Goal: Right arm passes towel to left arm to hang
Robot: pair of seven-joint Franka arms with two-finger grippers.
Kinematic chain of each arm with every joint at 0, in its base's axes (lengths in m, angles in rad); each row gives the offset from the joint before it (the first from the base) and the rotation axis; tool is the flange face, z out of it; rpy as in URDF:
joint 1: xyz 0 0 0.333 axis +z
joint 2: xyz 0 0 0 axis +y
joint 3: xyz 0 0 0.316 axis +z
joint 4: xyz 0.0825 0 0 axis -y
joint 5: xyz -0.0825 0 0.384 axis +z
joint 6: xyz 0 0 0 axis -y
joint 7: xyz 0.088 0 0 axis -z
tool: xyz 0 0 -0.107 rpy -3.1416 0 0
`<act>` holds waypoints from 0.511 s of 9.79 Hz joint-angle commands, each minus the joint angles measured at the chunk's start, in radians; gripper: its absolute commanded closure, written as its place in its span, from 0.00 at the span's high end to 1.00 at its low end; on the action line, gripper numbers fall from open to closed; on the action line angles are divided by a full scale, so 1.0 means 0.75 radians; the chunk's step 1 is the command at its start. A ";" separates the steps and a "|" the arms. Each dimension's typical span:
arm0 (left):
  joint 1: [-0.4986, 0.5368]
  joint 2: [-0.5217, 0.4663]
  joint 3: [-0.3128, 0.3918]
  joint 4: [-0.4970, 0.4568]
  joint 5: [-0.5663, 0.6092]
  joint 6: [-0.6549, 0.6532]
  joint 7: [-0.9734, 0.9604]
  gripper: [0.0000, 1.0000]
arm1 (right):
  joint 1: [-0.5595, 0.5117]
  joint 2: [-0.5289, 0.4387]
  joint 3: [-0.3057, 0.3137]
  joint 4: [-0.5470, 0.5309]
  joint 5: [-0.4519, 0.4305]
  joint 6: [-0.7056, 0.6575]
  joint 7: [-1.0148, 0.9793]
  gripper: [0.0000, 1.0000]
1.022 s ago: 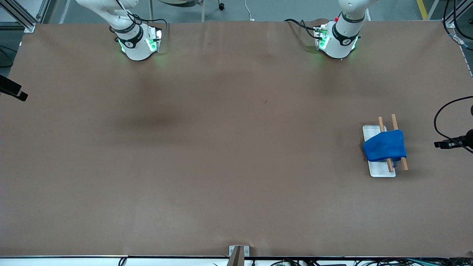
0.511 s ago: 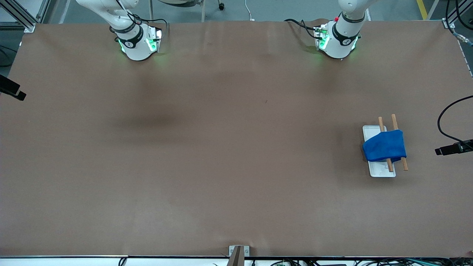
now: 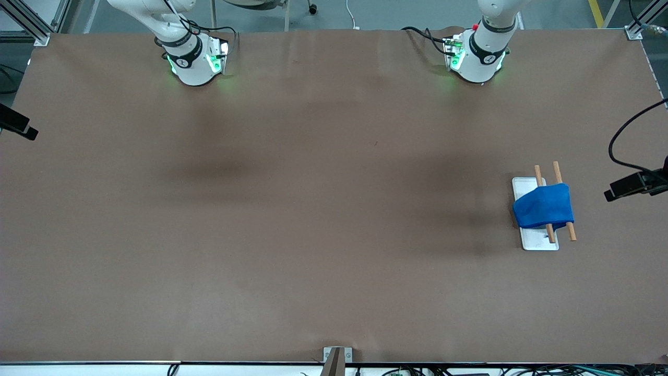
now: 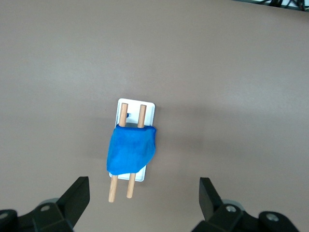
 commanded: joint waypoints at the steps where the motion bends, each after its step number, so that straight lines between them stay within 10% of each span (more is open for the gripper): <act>1: 0.019 -0.046 -0.044 -0.009 0.002 -0.108 0.013 1.00 | -0.015 -0.014 0.010 0.019 -0.026 -0.009 -0.005 1.00; 5: -0.072 -0.232 -0.012 -0.013 0.000 -0.195 0.015 1.00 | -0.015 -0.014 0.010 0.017 -0.024 -0.013 -0.003 1.00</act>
